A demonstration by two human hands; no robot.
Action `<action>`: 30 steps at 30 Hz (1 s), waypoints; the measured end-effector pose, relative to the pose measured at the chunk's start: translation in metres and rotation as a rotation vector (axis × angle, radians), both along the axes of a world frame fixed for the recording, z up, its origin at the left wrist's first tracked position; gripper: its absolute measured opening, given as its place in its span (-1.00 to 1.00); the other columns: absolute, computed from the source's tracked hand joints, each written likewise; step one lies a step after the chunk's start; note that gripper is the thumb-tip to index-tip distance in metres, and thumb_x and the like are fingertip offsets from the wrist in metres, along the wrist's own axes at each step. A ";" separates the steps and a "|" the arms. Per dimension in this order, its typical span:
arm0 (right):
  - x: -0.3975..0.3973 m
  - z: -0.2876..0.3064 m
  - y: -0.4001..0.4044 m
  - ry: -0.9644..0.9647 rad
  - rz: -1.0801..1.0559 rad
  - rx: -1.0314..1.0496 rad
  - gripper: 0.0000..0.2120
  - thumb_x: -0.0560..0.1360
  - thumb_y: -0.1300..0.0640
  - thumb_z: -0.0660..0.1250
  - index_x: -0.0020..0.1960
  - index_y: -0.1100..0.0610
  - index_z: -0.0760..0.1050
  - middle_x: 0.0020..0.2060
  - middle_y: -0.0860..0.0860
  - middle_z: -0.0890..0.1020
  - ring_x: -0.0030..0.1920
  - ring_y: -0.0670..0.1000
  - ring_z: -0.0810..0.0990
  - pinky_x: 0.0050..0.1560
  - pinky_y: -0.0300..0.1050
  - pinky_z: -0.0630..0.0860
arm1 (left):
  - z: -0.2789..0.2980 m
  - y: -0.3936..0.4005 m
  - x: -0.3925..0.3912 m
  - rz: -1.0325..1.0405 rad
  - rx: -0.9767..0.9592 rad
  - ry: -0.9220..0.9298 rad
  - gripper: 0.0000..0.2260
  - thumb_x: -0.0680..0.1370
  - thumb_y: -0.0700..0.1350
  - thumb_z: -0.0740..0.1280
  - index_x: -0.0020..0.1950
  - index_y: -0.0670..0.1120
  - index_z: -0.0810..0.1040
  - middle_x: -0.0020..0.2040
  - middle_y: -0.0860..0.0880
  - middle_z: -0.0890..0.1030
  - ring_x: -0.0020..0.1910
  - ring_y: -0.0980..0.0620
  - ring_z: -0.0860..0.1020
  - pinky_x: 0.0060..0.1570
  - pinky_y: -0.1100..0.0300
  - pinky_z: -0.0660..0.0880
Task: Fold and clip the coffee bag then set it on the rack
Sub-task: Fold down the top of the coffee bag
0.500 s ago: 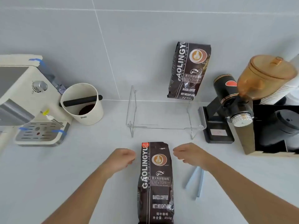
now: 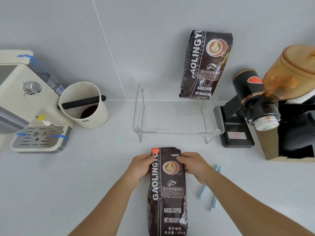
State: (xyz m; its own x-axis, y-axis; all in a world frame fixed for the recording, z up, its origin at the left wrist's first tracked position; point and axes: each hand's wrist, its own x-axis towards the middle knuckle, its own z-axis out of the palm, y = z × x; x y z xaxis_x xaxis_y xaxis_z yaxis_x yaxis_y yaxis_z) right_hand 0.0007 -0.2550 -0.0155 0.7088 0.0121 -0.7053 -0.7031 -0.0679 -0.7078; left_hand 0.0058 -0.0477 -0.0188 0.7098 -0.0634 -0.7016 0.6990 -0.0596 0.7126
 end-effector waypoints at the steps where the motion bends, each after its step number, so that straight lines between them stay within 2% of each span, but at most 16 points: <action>1: 0.000 0.000 0.000 -0.001 -0.009 0.001 -0.85 0.54 0.23 0.34 -0.02 0.31 0.61 -0.14 0.20 0.60 -0.14 0.10 0.53 -0.05 -0.01 0.50 | -0.001 -0.001 0.000 0.013 -0.001 0.001 -0.84 0.55 -0.12 0.35 -0.08 -0.19 0.67 -0.11 -0.19 0.73 -0.21 -0.08 0.65 -0.10 0.08 0.59; 4: -0.001 -0.001 0.002 -0.023 -0.025 -0.004 -0.88 0.52 0.23 0.36 -0.08 0.30 0.60 -0.17 0.20 0.59 -0.16 0.10 0.53 -0.07 0.01 0.45 | 0.000 -0.004 -0.002 0.052 -0.020 0.001 -0.86 0.56 -0.15 0.34 -0.17 -0.15 0.63 -0.21 -0.14 0.71 -0.30 -0.04 0.63 -0.22 0.15 0.57; 8: -0.006 0.002 0.002 -0.094 -0.043 -0.032 -0.76 0.49 0.21 0.40 -0.10 0.43 0.54 -0.24 0.20 0.62 -0.20 0.10 0.54 -0.09 0.02 0.43 | 0.009 -0.003 -0.008 0.085 -0.058 -0.023 -0.83 0.57 -0.17 0.34 -0.21 -0.15 0.61 -0.25 -0.13 0.71 -0.36 0.00 0.63 -0.31 0.19 0.55; 13: -0.023 0.022 0.001 -0.228 -0.008 -0.067 -0.78 0.47 0.15 0.44 -0.27 0.27 0.58 -0.37 0.10 0.58 -0.31 0.02 0.48 -0.20 -0.07 0.38 | 0.030 0.003 -0.025 0.106 -0.110 -0.124 -0.85 0.57 -0.20 0.34 -0.14 -0.20 0.66 -0.22 -0.14 0.73 -0.30 0.01 0.65 -0.25 0.21 0.56; 17: -0.040 0.047 0.003 -0.329 0.003 -0.013 -0.71 0.48 0.21 0.44 -0.42 0.06 0.60 -0.43 -0.02 0.66 -0.37 -0.06 0.53 -0.24 -0.20 0.47 | 0.048 0.008 -0.045 0.117 -0.144 -0.233 -0.82 0.57 -0.22 0.33 -0.16 -0.17 0.69 -0.18 -0.16 0.74 -0.23 0.00 0.66 -0.19 0.22 0.56; 20: -0.055 0.069 0.004 -0.385 0.008 0.024 -0.70 0.47 0.27 0.43 -0.42 0.06 0.61 -0.37 0.04 0.72 -0.32 -0.01 0.62 -0.21 -0.18 0.56 | 0.061 0.011 -0.060 0.140 -0.171 -0.309 -0.82 0.56 -0.24 0.33 -0.16 -0.15 0.70 -0.18 -0.14 0.75 -0.22 0.02 0.68 -0.20 0.26 0.58; 22: -0.064 0.080 0.005 -0.423 0.002 0.042 -0.70 0.48 0.31 0.42 -0.40 0.09 0.62 -0.37 0.04 0.73 -0.34 -0.02 0.65 -0.27 -0.24 0.57 | 0.068 0.012 -0.070 0.143 -0.191 -0.356 -0.82 0.56 -0.26 0.33 -0.15 -0.13 0.71 -0.19 -0.10 0.75 -0.22 0.04 0.68 -0.21 0.30 0.59; 26: -0.081 0.099 0.003 -0.494 -0.017 0.062 -0.84 0.47 0.38 0.40 -0.29 0.31 0.62 -0.39 0.04 0.73 -0.38 -0.05 0.65 -0.34 -0.30 0.56 | 0.077 0.012 -0.084 0.125 -0.203 -0.446 -0.85 0.55 -0.25 0.34 -0.09 -0.13 0.70 -0.11 -0.12 0.76 -0.14 0.04 0.70 -0.13 0.31 0.59; 30: -0.094 0.111 -0.002 -0.540 -0.031 0.064 -0.79 0.48 0.40 0.39 -0.29 0.22 0.66 -0.36 0.05 0.75 -0.35 -0.05 0.69 -0.32 -0.30 0.58 | 0.089 0.008 -0.093 0.119 -0.231 -0.520 -0.88 0.48 -0.13 0.39 -0.09 -0.13 0.70 -0.10 -0.12 0.76 -0.12 0.04 0.69 -0.11 0.30 0.58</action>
State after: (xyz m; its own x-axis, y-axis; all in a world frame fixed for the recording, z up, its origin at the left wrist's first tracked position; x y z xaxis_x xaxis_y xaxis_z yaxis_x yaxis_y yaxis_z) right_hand -0.0933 -0.2574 0.0960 0.9708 0.0161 -0.2393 -0.2393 0.0021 -0.9709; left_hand -0.0872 -0.0396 0.0706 0.9689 -0.0716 -0.2367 0.2463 0.1956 0.9492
